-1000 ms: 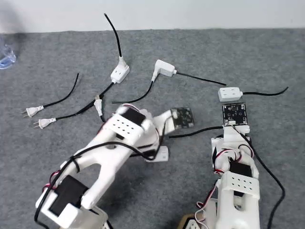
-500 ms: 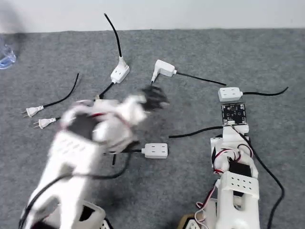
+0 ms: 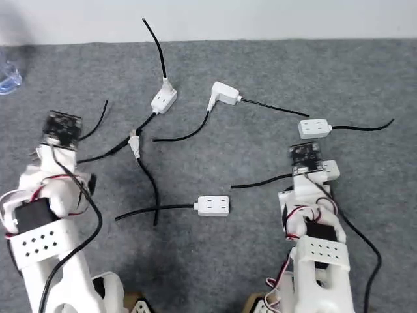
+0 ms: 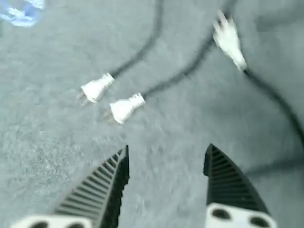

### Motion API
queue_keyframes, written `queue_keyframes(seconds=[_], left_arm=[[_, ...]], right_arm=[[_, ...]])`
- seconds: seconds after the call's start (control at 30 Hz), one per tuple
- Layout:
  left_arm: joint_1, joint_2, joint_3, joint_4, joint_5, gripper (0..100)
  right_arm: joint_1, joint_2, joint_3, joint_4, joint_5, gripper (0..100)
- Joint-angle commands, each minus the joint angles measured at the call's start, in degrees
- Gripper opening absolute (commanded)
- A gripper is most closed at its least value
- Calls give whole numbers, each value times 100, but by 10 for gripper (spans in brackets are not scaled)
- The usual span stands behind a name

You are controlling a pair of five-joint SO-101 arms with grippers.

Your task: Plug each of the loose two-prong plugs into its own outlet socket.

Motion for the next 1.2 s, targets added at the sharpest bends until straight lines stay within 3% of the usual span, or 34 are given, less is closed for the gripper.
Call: queue_keyframes(seconds=[0.0, 0.13, 0.27, 0.57, 0.83, 1.0, 1.17], left_arm=[[738, 149, -22, -730, 571, 243], [1662, 1204, -198, -993, 589, 243], [1688, 3068, -1253, -1477, 1152, 243], [1855, 6760, -4224, -888, 2426, 243], [2110, 7560, -4980, -598, 2593, 229], [2075, 7578, -4980, -580, 2435, 15], [2066, 7587, -4901, -457, 1899, 29]], right_arm=[[-75, -75, -35, -136, 132, 226], [-66, -75, -35, -145, 141, 226], [-66, -66, -35, -145, 149, 226], [-75, -48, 35, -338, 149, 226], [-84, -75, 44, -338, 149, 226], [-84, -75, 44, -338, 149, 226], [-84, -75, 53, -338, 149, 226]])
